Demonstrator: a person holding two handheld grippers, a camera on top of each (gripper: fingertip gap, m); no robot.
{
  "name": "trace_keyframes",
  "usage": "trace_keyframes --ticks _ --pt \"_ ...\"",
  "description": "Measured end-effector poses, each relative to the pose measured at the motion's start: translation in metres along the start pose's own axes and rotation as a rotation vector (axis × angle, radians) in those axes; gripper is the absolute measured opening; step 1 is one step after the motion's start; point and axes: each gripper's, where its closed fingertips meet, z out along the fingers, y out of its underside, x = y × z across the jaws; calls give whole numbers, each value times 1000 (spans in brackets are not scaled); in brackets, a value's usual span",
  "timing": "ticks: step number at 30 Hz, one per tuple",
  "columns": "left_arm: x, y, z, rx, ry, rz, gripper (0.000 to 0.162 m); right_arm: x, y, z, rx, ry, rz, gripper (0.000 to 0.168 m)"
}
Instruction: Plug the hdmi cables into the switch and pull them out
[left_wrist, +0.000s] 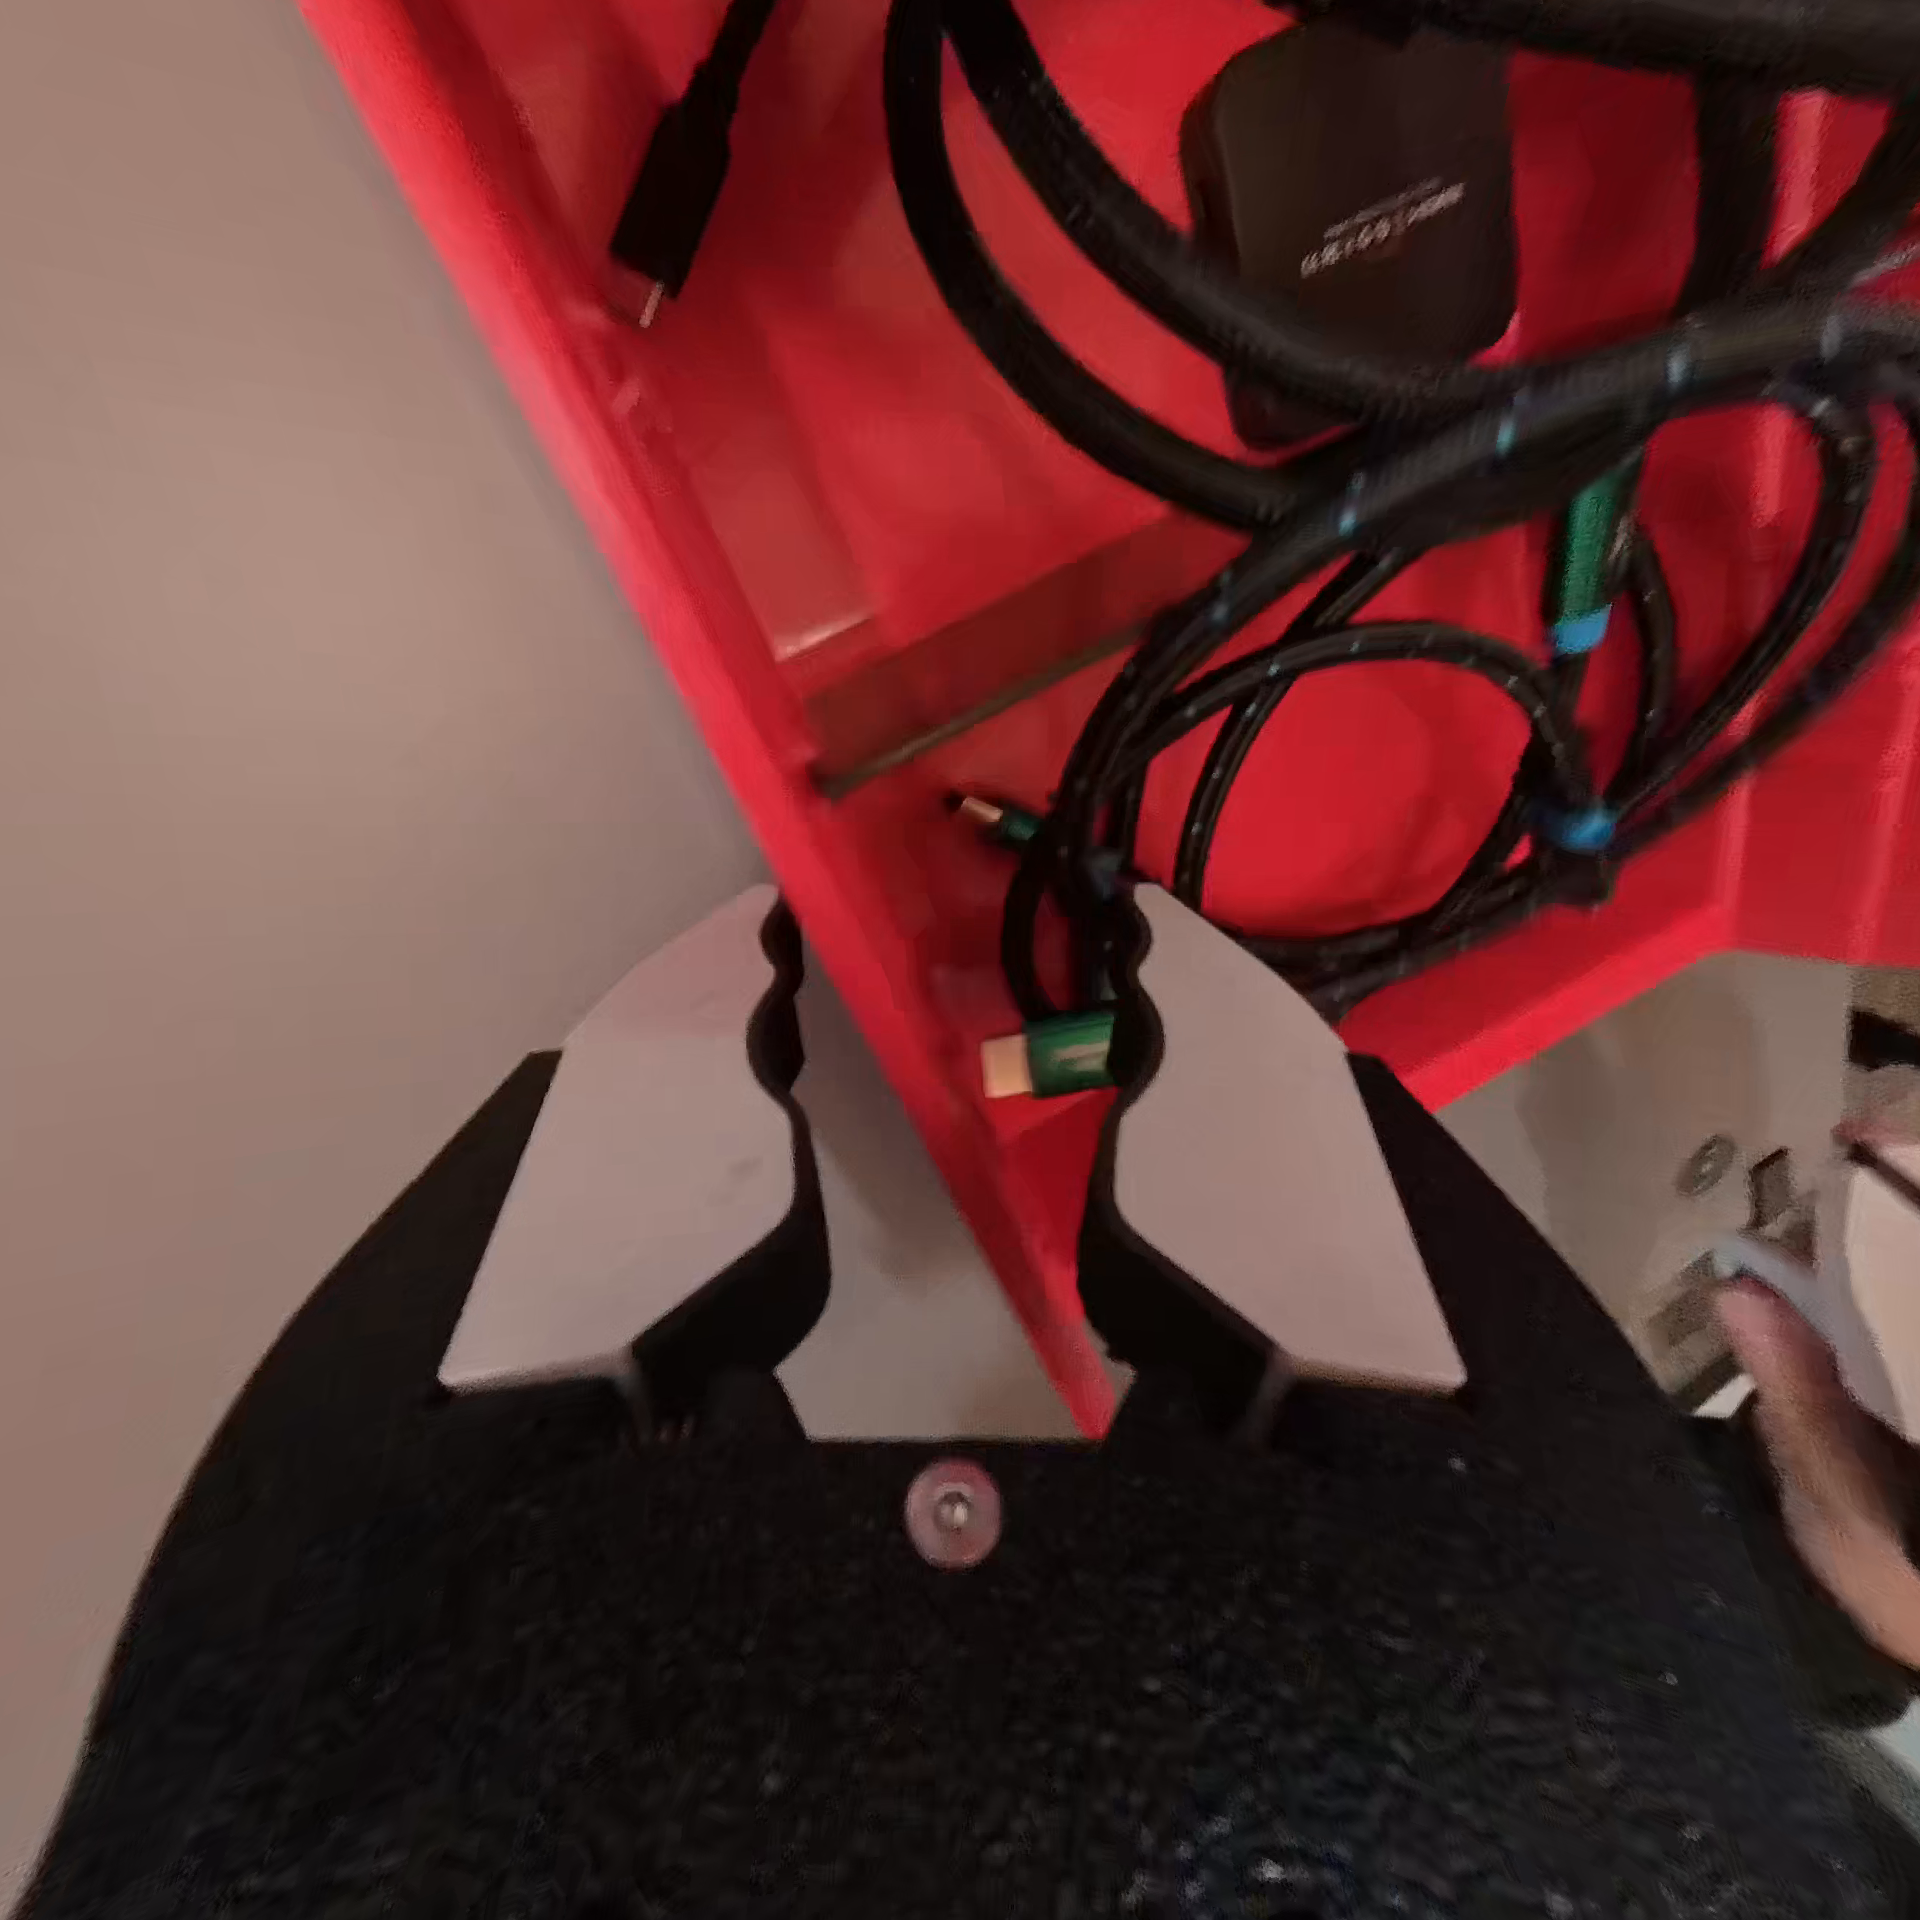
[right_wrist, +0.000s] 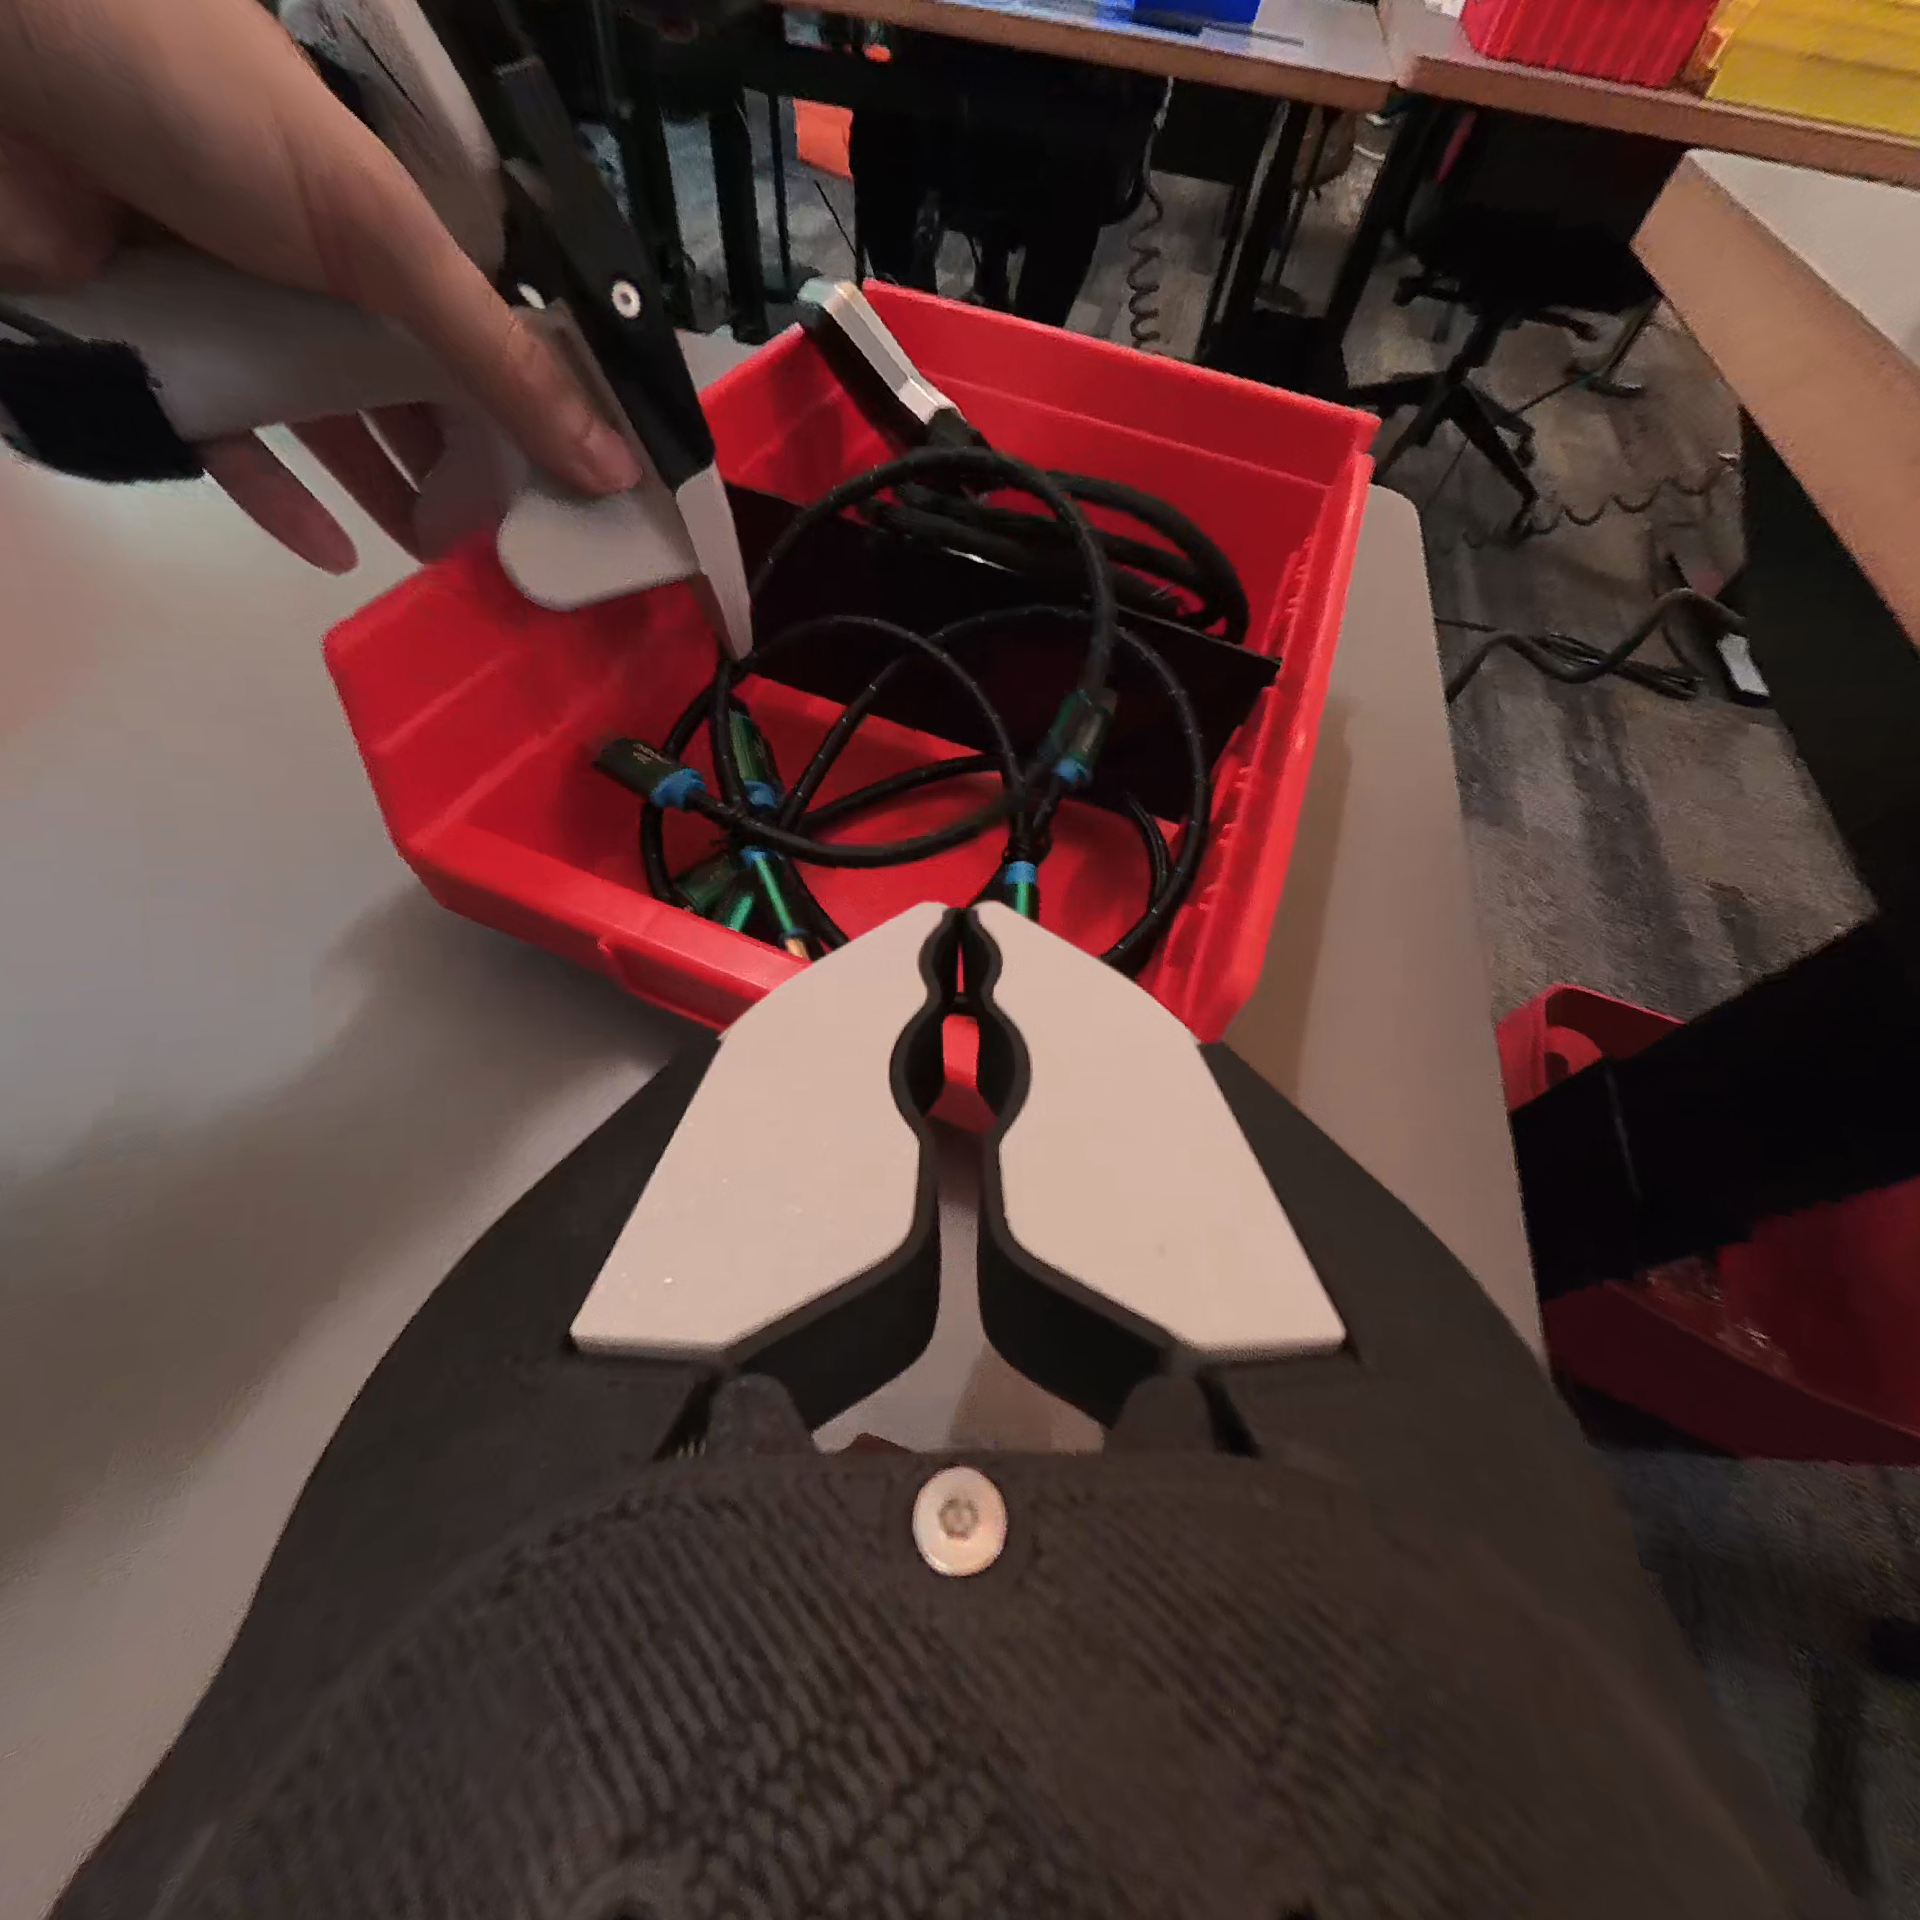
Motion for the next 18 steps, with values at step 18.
trace_keyframes --ticks 18 --pt "-72 72 -7 18 -103 193 15 -11 -19 -15 20 -17 -82 33"
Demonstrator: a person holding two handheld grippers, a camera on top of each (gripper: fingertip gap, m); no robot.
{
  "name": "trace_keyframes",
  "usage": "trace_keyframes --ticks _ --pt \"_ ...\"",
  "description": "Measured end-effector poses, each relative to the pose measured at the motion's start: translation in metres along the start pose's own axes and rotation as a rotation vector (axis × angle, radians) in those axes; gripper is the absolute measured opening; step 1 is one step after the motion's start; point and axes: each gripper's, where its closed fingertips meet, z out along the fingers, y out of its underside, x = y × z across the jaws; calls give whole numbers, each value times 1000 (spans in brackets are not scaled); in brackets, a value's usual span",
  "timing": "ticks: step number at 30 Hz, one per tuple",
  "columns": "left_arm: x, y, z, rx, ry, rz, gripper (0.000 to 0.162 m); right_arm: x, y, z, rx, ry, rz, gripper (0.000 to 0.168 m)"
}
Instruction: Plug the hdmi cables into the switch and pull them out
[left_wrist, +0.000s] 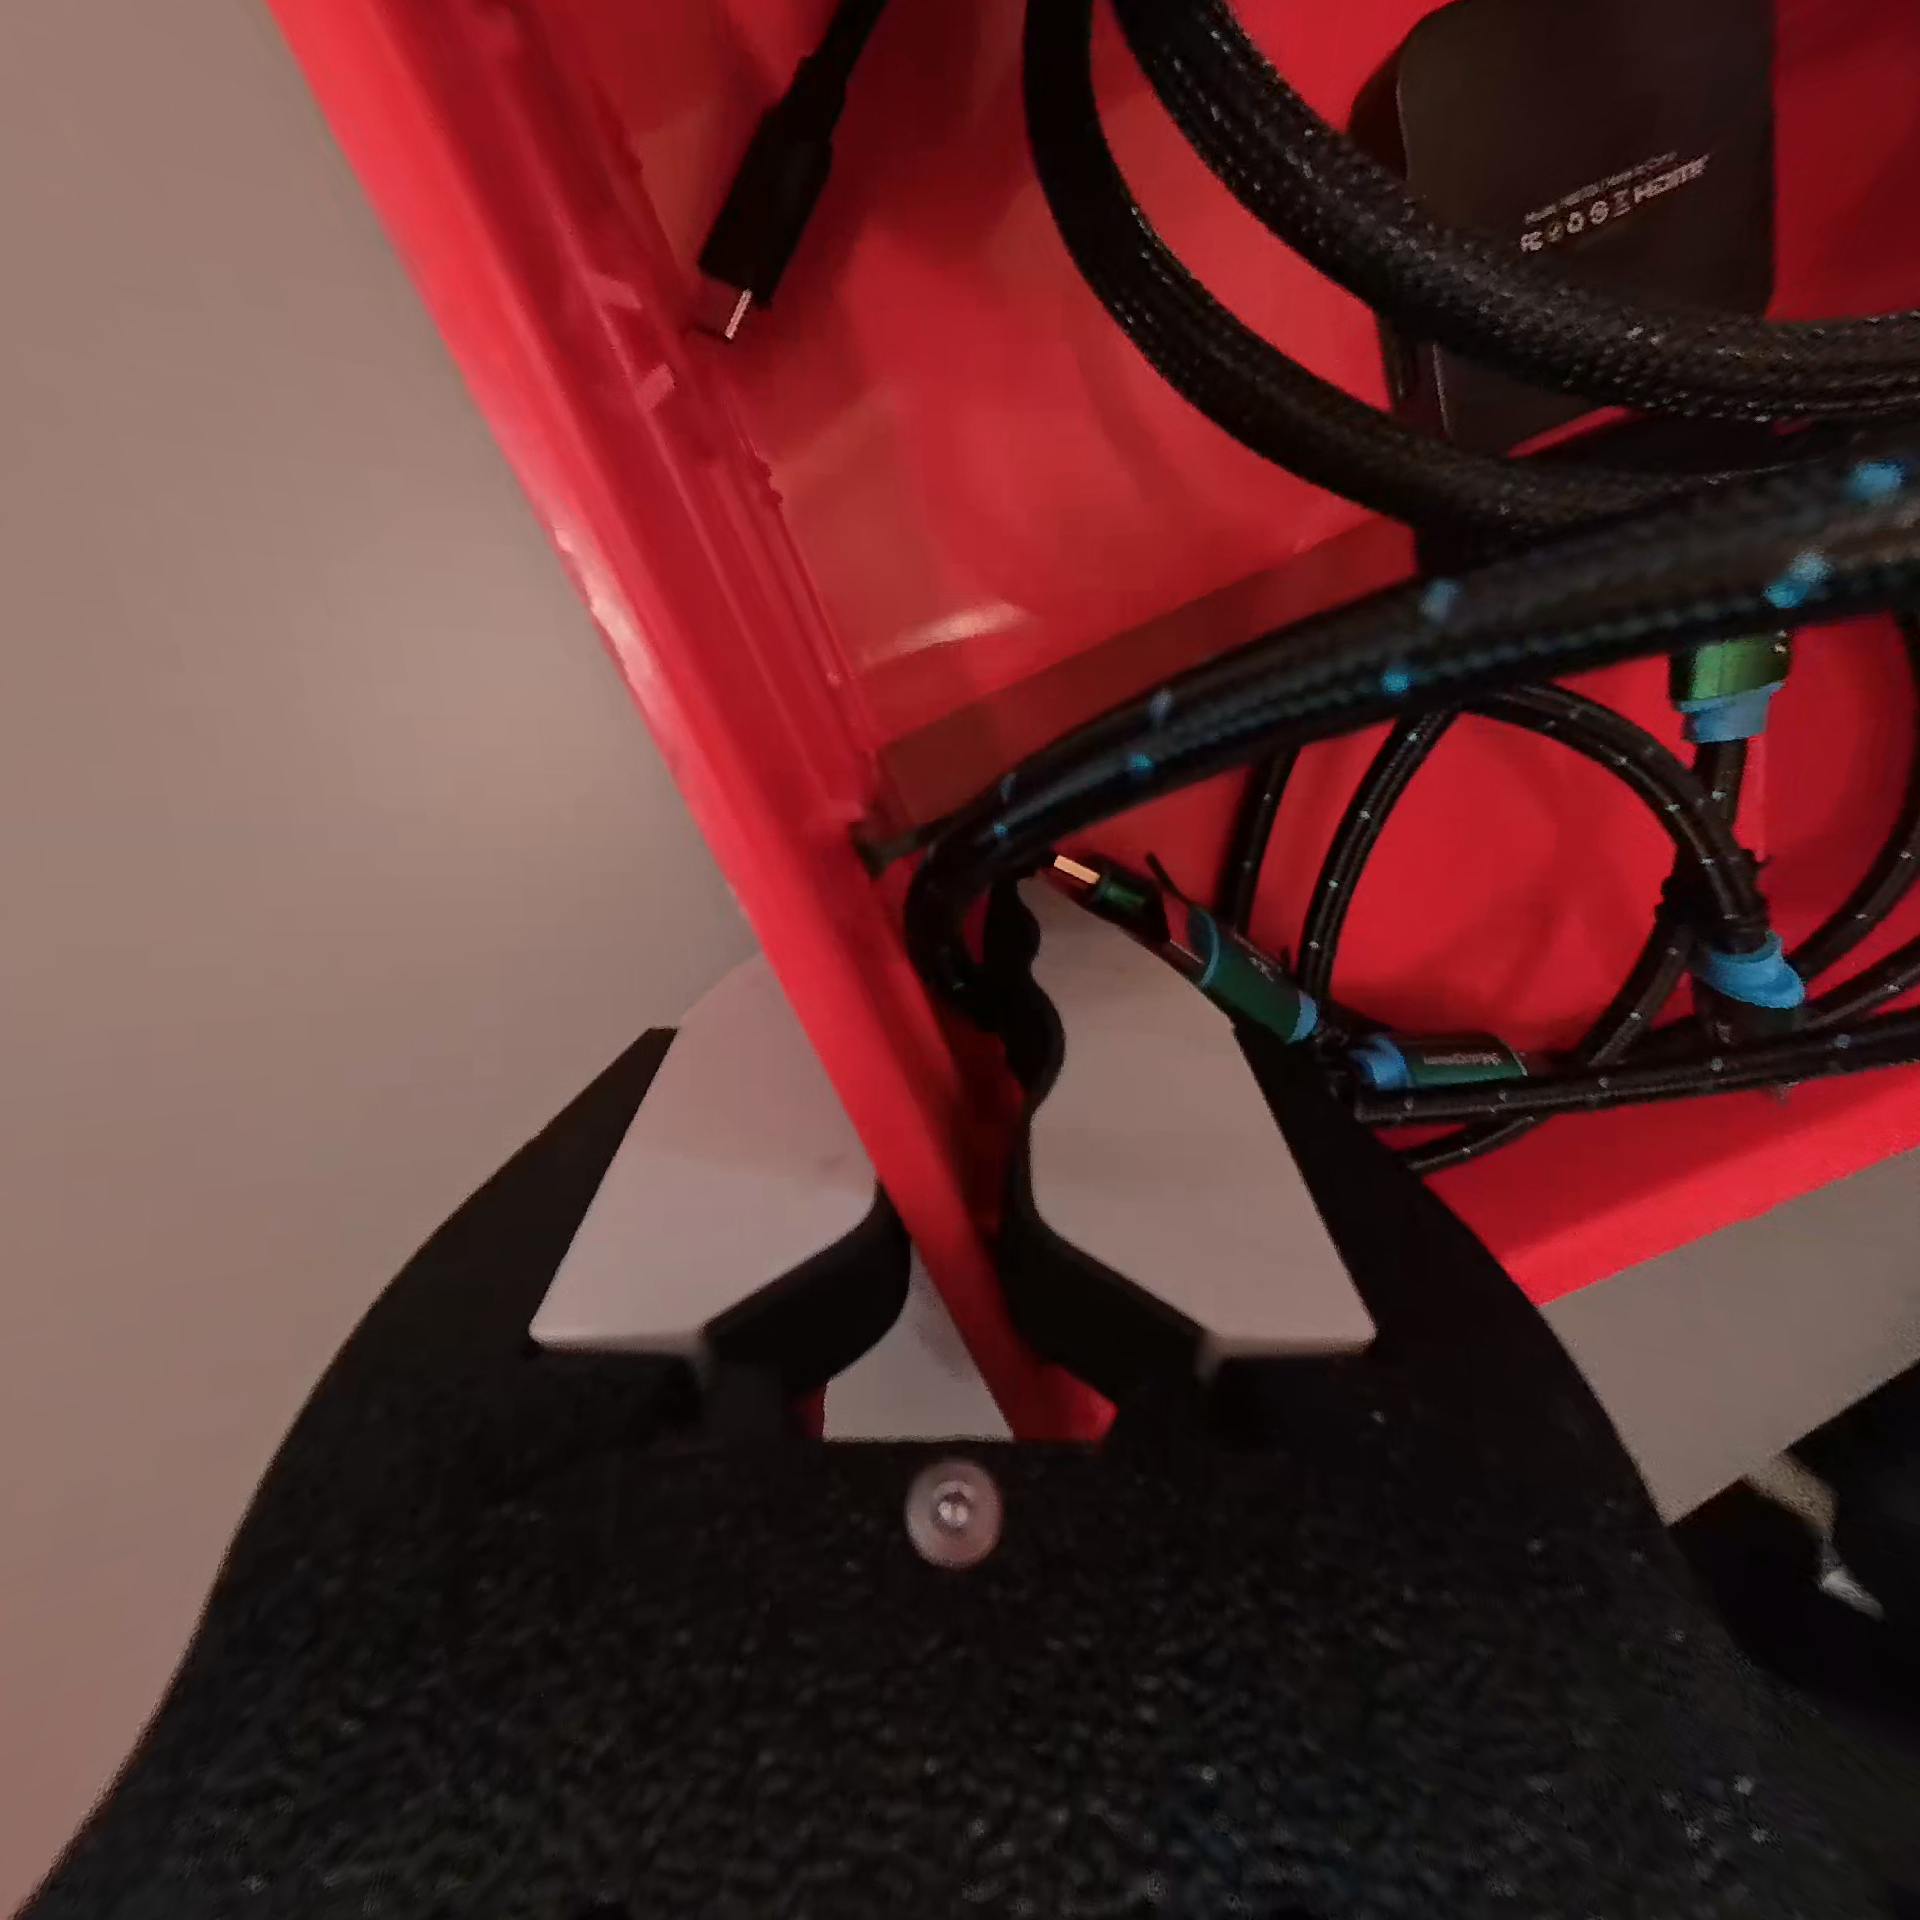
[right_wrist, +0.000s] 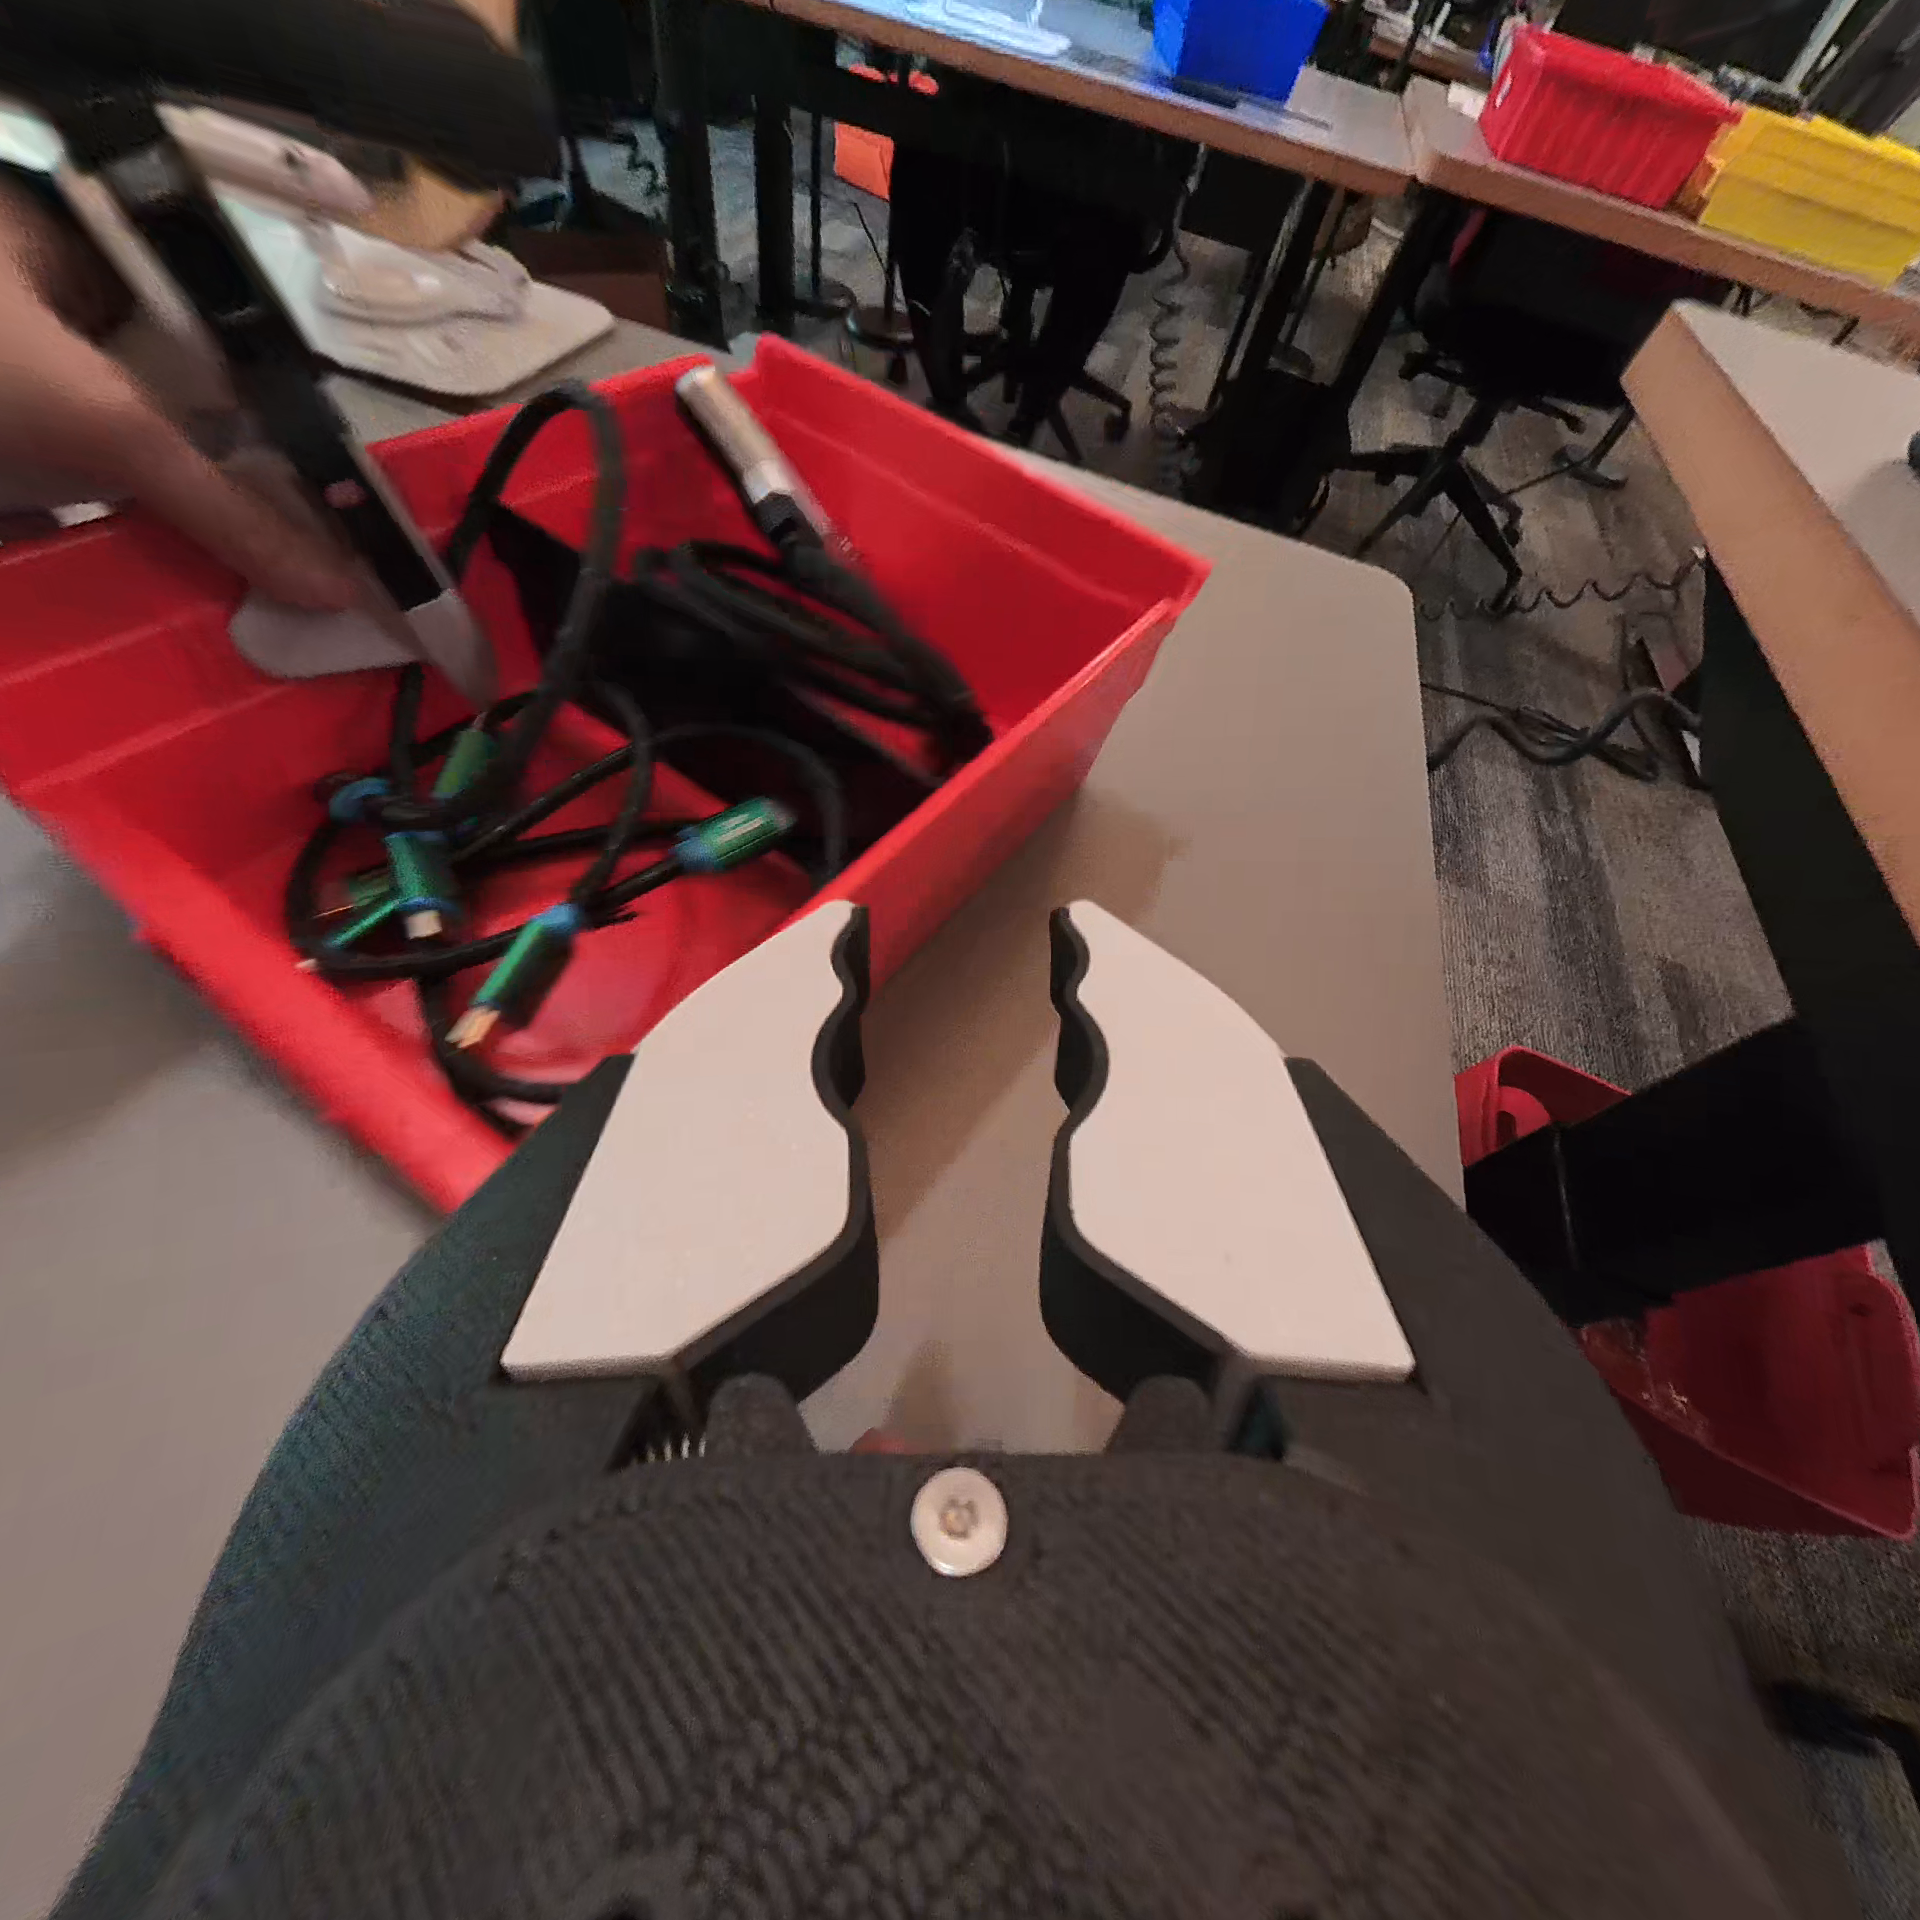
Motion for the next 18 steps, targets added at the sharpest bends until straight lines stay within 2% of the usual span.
trace_keyframes --ticks 5,9,14,18 --pt "-37 101 -29 1 12 80 15 -32 -30 -2 92 -87 -8 39" --pt "-70 192 -56 17 7 74 16 -81 -57 0 154 -192 -43 46" --pt "-100 295 -86 84 -33 -51 18 -177 -86 4 209 -379 -68 61" --pt "-117 365 -105 150 -58 -150 23 -262 -114 11 296 -494 -42 57"
